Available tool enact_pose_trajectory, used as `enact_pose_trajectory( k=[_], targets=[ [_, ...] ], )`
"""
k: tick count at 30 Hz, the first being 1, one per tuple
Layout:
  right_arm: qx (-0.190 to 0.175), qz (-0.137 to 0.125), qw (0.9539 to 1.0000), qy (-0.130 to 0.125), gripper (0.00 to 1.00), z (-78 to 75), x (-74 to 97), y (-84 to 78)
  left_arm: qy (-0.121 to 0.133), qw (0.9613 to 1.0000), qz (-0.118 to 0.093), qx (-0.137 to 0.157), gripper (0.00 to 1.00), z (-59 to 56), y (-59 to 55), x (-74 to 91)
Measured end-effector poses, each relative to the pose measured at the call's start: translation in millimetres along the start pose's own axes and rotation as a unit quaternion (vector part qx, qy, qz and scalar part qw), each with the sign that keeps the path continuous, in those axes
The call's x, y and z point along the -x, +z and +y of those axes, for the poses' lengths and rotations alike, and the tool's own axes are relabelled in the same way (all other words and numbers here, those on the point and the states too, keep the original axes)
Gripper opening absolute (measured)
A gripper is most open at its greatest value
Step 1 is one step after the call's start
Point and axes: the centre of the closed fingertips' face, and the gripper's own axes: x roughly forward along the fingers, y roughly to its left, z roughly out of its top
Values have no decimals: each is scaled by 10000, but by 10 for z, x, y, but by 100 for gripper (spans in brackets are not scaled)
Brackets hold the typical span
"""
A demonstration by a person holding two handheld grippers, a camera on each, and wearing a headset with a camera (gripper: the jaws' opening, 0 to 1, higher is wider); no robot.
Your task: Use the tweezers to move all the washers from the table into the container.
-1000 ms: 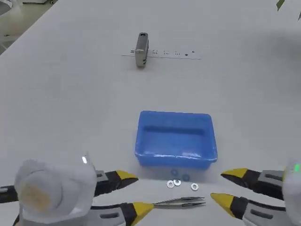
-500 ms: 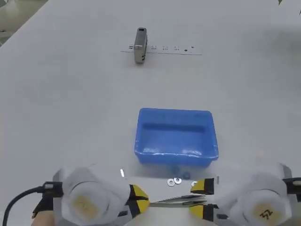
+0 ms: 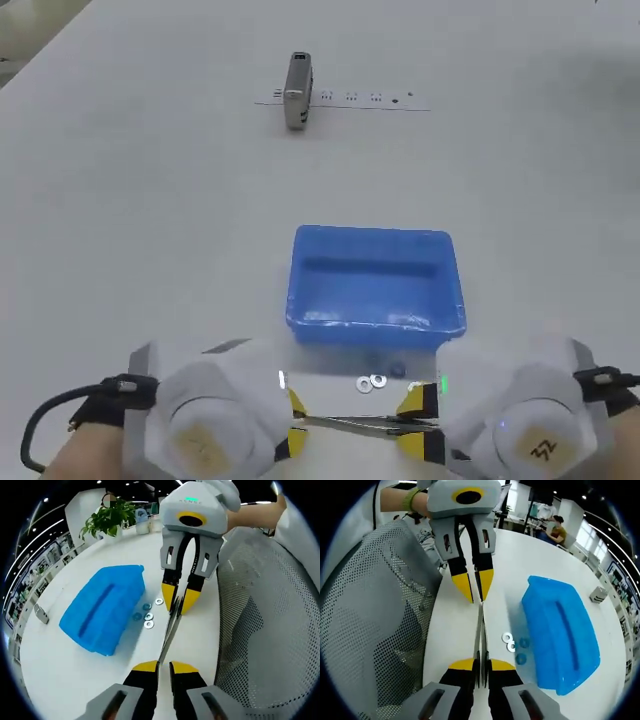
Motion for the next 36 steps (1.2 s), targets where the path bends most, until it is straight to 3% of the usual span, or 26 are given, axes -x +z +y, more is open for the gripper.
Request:
enact_pose_trajectory(
  k=[7,12,14,19,27,32,36],
  targets=[
    [20,-49,10000,24,4,-1,-3,5,143,9999,-36,60,11,143,15,-1],
    [-39,-73,10000,11,5,-9,-2,5,-132,9997,153,-166,1,68,-39,-78],
    [-88,-85,9999,-13,6,-15,-1,2,-97,9995,98,-269,0,73,-14,-86],
    [-196,-168,9996,-107,7,-29,1,3,-281,9992,55,-268,0,19,41,-22],
    [-170,-214,9991,-310,6,-51,66,22,-188,9976,-350,-570,0,17,441,298],
    [-548,-611,9954,-498,6,-129,179,85,-122,9940,-729,-807,0,41,831,474],
    [-846,-903,9902,-642,6,-197,250,122,-115,9920,-899,-878,0,87,1036,526]
  ],
)
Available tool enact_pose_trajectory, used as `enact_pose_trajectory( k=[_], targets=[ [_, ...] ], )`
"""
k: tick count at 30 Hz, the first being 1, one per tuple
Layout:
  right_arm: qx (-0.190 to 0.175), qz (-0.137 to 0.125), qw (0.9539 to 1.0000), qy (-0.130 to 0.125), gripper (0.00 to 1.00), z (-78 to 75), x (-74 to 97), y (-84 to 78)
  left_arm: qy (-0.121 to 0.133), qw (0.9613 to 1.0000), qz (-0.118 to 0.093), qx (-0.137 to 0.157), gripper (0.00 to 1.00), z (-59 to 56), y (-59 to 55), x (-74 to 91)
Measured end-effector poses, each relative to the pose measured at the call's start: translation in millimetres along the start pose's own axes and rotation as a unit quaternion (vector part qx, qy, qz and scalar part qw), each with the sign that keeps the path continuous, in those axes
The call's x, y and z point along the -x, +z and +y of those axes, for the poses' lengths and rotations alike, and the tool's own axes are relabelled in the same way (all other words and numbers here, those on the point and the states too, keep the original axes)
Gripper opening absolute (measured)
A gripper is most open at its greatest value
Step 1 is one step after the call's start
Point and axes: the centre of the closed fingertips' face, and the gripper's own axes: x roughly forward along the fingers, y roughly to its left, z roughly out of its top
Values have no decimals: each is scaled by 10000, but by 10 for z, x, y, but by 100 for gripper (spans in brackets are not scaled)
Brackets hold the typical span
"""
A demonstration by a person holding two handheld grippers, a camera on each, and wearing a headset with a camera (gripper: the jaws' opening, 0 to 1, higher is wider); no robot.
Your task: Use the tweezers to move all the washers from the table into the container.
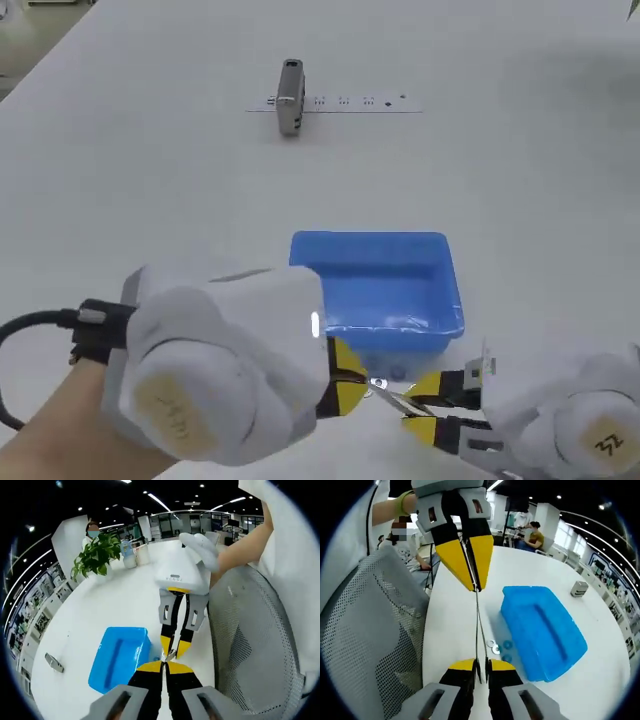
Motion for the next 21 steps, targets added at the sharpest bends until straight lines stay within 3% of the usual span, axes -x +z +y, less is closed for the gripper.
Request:
enact_pose_trajectory(
  k=[9,21],
  targets=[
    [-245,-331,9990,-198,6,-109,6,88,-19,9995,-44,-315,0,98,208,-16],
    [-359,-413,9980,-304,6,-163,-23,60,-169,9986,20,-494,0,118,282,-138]
  ],
)
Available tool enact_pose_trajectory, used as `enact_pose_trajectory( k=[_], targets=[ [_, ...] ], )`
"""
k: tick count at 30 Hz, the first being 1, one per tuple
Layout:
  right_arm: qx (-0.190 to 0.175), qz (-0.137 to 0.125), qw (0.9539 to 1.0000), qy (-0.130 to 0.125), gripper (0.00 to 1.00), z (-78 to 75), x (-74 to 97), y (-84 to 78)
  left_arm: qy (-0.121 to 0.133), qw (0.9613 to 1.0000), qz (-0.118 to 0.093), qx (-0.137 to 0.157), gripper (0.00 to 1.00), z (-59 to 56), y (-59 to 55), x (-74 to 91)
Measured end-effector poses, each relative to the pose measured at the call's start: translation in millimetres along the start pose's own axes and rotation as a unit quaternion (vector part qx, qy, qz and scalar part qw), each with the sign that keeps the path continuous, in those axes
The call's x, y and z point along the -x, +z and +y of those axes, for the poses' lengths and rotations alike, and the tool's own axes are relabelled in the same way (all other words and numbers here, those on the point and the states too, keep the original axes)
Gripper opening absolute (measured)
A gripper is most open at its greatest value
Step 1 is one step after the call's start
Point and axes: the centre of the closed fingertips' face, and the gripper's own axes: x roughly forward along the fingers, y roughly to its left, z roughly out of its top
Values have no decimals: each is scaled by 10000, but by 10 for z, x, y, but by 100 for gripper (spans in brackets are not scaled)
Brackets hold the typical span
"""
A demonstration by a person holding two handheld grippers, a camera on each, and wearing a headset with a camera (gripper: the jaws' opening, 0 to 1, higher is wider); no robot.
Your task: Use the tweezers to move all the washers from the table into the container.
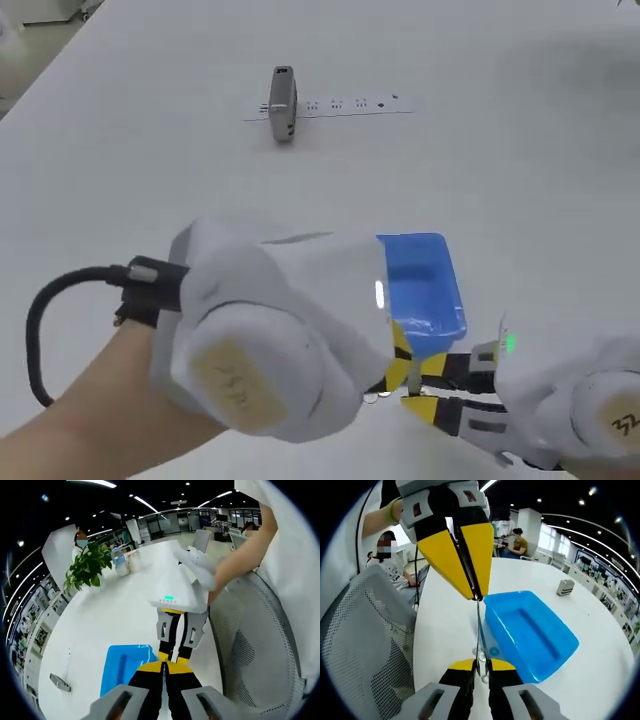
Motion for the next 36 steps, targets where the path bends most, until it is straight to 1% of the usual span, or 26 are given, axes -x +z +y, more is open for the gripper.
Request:
enact_pose_trajectory(
  k=[4,6,7,8,10,13,14,18,19,20,21,22,23,24,25,26,27,28,30,31,34,35,36],
  targets=[
    [-106,-6,9999,-49,6,-29,19,-36,-27,10000,54,-54,0,21,10,-39],
    [-132,1,9999,-40,6,-26,16,-54,-89,9999,61,-59,0,13,10,-58],
    [-229,-28,9997,9,6,-16,3,-69,-142,9999,-38,-40,0,0,41,-67],
    [-340,-41,9994,28,8,-14,-1,-76,-156,9999,-57,33,0,2,48,-72],
    [-360,-47,9993,42,10,-15,0,-71,-149,9999,-44,11,0,8,54,-81],
    [-311,-85,9995,-13,15,-16,47,-1,-156,9999,-18,26,0,21,53,-85],
    [-272,-183,9994,-51,16,-24,91,75,-161,9999,-13,39,0,24,51,-85],
    [-234,-442,9987,-91,14,-39,217,281,-207,9998,-14,75,0,18,49,-84],
    [-248,-486,9985,-93,11,-45,232,307,-217,9997,-22,81,0,16,52,-85],
    [-258,-490,9985,-37,7,-45,238,320,-223,9997,-28,89,0,14,53,-86],
    [-234,-434,9988,-6,2,-43,231,303,-223,9997,-40,105,0,14,57,-87],
    [-283,-398,9988,-35,2,-62,214,277,-227,9996,-82,132,0,10,66,-92],
    [-417,-447,9981,37,2,-44,207,284,-201,9997,-142,84,0,18,75,-88],
    [-472,-456,9978,26,1,-58,204,278,-115,9992,-297,260,0,43,112,-74],
    [-632,-480,9968,-7,1,-82,208,272,-29,9980,-428,466,3,65,142,-55],
    [-668,-471,9966,-39,1,-104,215,263,104,9957,-644,660,8,101,187,-18],
    [-743,-458,9961,-95,1,-135,231,246,210,9936,-756,817,12,122,194,13],
    [-835,-445,9955,-87,1,-140,244,235,325,9910,-827,999,16,135,172,57],
    [-1028,-437,9936,-140,1,-166,276,203,479,9871,-914,1224,18,138,116,120],
    [-1109,-444,9927,-172,1,-179,290,187,588,9834,-990,1401,19,132,67,171],
    [-1303,-457,9901,-268,1,-222,338,121,772,9727,-1175,1847,19,102,-39,282],
    [-1372,-457,9891,-287,1,-232,349,106,890,9656,-1286,2078,19,92,-87,342],
    [-1500,-469,9870,-332,1,-248,362,84,965,9606,-1361,2223,20,84,-117,379]
  ],
)
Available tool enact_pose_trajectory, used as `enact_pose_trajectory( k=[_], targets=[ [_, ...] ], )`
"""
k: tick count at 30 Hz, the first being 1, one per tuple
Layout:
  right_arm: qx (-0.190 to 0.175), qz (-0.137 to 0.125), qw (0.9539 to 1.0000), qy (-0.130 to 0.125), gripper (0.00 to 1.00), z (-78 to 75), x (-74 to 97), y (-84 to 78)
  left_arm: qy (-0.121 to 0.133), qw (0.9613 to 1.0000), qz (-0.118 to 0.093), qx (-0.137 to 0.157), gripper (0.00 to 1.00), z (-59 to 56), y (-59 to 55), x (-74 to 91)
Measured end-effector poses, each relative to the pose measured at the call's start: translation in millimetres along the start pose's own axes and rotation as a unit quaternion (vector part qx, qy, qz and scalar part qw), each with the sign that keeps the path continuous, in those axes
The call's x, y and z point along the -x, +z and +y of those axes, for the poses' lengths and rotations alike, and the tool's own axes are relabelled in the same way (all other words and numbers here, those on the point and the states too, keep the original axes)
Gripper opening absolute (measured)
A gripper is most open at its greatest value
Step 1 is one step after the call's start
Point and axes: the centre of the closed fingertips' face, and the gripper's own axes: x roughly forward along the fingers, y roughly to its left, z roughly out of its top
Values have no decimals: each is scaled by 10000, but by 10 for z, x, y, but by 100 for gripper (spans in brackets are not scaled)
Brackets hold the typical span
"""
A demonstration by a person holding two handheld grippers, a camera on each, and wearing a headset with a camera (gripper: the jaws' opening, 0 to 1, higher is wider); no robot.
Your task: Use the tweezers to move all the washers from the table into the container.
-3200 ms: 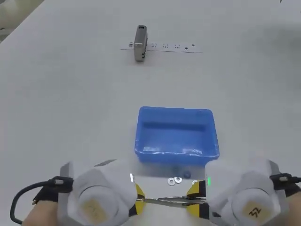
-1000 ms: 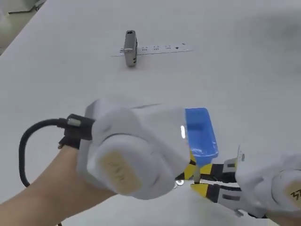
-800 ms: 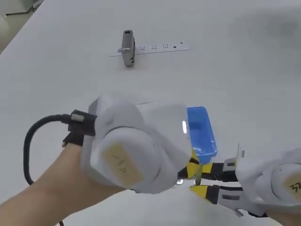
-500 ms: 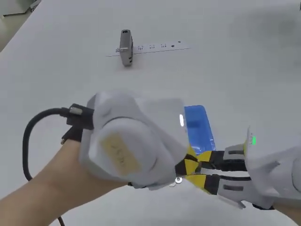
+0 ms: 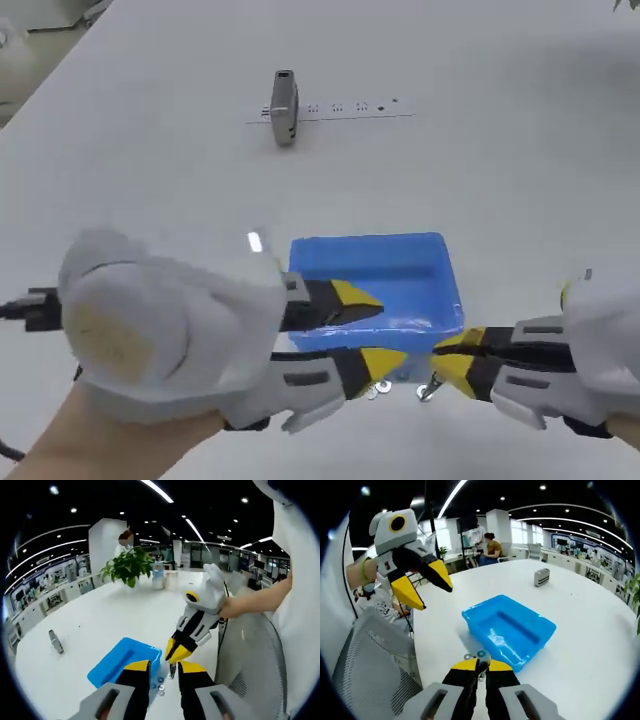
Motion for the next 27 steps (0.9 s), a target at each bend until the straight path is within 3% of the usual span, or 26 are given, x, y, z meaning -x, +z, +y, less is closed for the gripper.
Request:
enact_pose_trajectory(
  k=[3,5,10,19,22,27],
  targets=[
    [-178,-190,9997,35,0,11,3,11,418,9971,-324,545,24,53,-72,158],
    [-27,-183,9998,14,0,43,4,14,684,9944,-395,702,24,89,-131,224],
    [414,-152,9990,-11,0,124,46,45,1174,9817,-774,1281,28,53,-271,359],
    [895,-147,9958,118,0,158,276,304,1579,9724,-830,1501,34,-102,-540,362],
    [990,-198,9949,94,0,104,331,444,1646,9699,-934,1531,37,-121,-538,335],
    [925,-411,9948,61,0,10,317,672,1810,9707,-941,1273,42,-73,-507,323]
  ],
)
